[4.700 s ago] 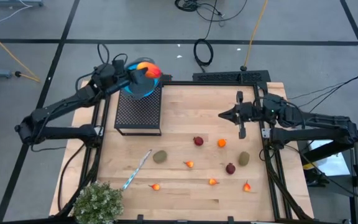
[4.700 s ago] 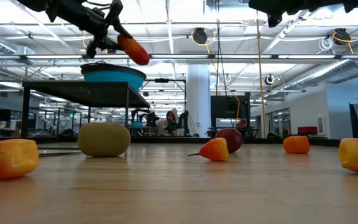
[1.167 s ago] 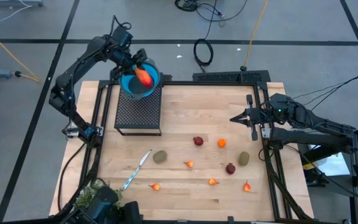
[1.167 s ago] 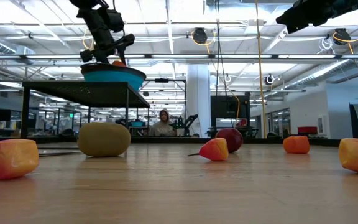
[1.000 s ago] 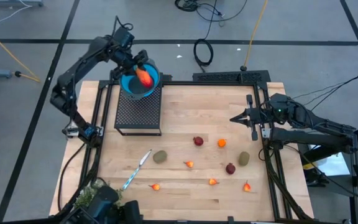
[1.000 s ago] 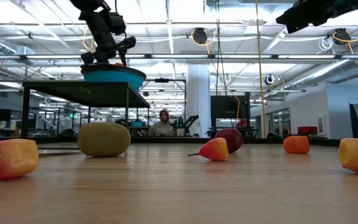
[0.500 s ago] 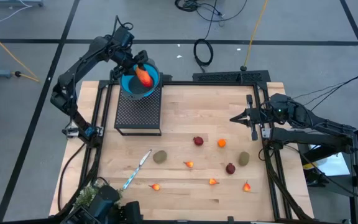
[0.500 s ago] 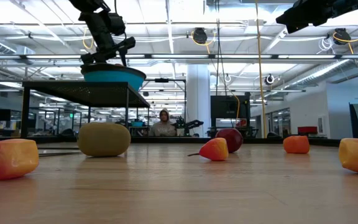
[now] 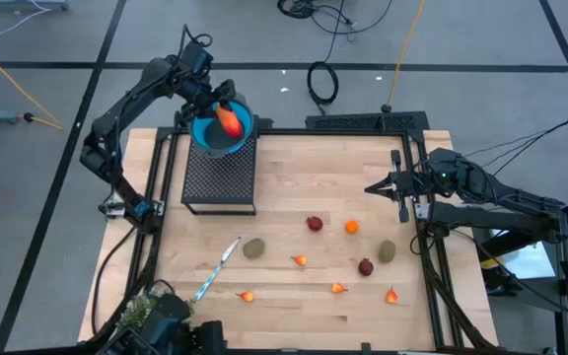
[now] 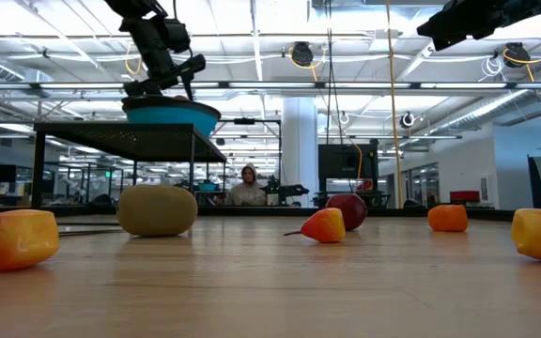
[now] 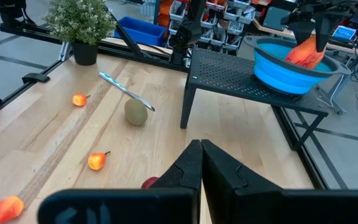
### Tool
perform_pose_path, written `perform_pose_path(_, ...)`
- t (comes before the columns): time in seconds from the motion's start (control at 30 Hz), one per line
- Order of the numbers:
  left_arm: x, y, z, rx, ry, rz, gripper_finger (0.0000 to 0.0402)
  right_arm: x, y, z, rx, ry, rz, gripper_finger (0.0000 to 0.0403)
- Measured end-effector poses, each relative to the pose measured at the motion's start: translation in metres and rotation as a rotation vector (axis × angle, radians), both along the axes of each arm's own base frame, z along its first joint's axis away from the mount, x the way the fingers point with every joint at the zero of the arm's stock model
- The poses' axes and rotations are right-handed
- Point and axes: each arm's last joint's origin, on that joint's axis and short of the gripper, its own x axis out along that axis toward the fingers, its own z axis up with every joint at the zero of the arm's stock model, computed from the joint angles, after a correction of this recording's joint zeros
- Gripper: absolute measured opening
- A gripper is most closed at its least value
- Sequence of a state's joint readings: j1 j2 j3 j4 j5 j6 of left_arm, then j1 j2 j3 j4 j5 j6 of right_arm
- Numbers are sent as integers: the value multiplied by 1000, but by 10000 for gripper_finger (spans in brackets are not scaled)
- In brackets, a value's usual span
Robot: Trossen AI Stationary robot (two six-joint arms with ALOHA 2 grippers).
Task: Pick & Place Fruit
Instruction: Put the red mango into the blue strainer bowl on the shelf
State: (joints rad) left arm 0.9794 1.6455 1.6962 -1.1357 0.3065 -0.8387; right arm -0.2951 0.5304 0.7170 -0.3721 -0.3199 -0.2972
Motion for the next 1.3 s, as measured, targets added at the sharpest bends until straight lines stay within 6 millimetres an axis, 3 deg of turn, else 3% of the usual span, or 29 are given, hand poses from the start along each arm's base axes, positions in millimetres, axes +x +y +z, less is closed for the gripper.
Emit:
perform_pose_path(0.33,7,-1,1,29,-18,-26,229,0,0,0,19,1,-5,0)
perform_pose_path(1.3,12,-5,1,61,-3,-90,230,0,0,0,23,2,-6,0)
